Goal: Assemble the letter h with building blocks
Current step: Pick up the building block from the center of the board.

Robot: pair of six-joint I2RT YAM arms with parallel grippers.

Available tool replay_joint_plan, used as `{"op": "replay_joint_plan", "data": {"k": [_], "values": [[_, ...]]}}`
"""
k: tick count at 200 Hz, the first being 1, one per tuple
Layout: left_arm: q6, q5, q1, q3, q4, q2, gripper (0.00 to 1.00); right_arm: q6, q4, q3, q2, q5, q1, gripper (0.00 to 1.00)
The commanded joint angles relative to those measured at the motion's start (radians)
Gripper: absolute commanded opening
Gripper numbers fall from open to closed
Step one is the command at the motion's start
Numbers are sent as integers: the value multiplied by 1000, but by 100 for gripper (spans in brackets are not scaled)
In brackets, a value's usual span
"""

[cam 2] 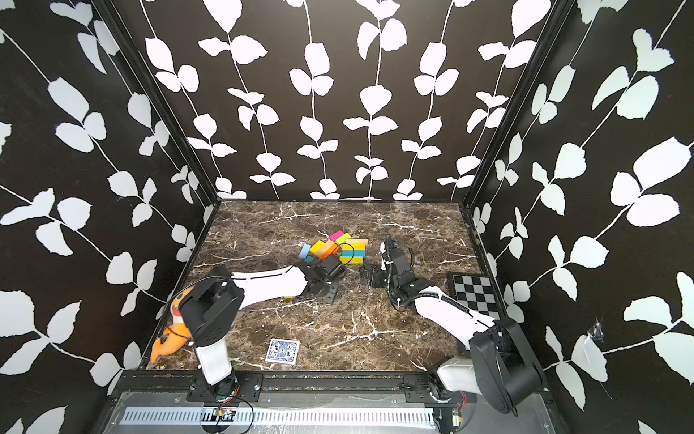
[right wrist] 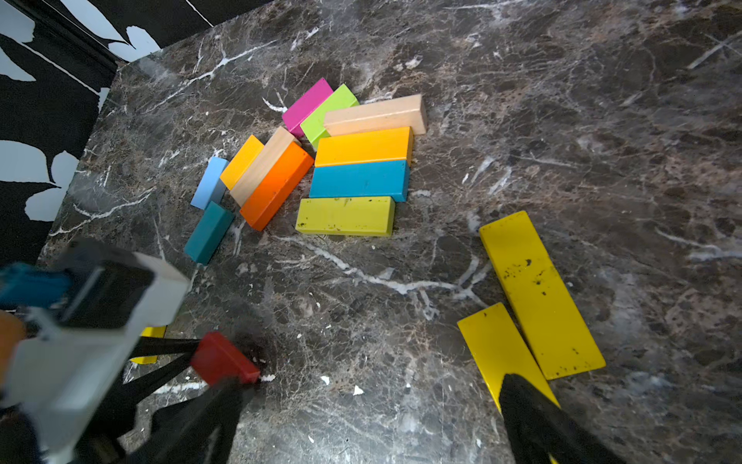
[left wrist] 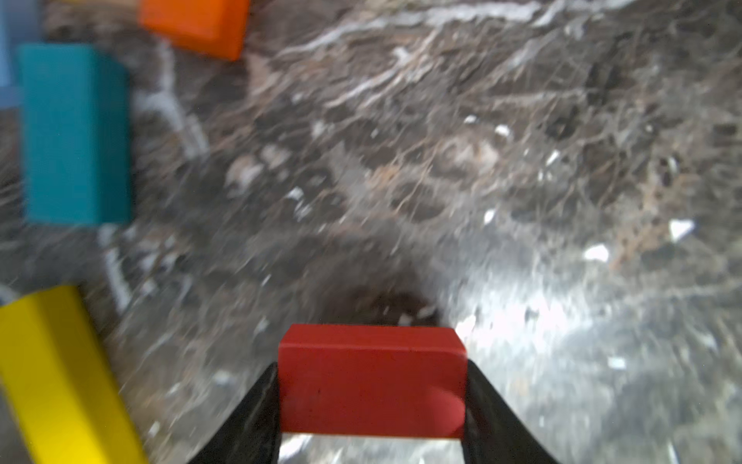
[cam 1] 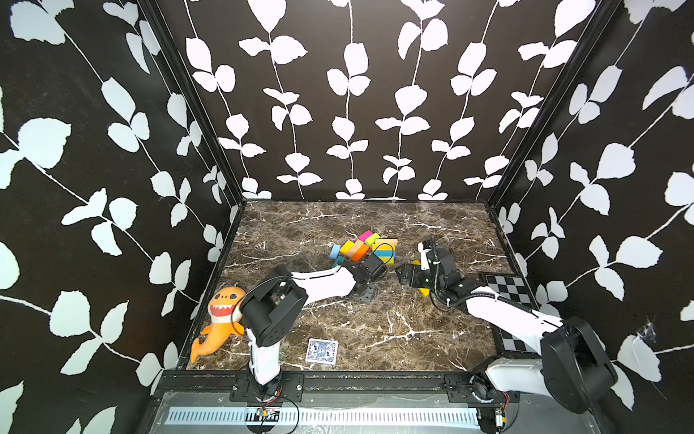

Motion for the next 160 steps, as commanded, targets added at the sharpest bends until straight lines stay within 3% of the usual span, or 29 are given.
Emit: {"op": "replay_joint_plan", "data": {"k": [1, 41, 83, 160], "values": [[-83, -15, -3, -62, -69, -158, 49, 13, 27, -11, -22, -4, -7, 99], [-186, -4, -3, -222, -146, -347, 49, 15, 24, -10, -25, -11, -15, 99], [-235, 53, 61, -373, -98, -405, 48, 17, 26, -9, -19, -14, -17, 99], [-161, 72, 158, -332, -48, -320, 48, 18, 23, -17, -29, -10, -24, 99]]}}
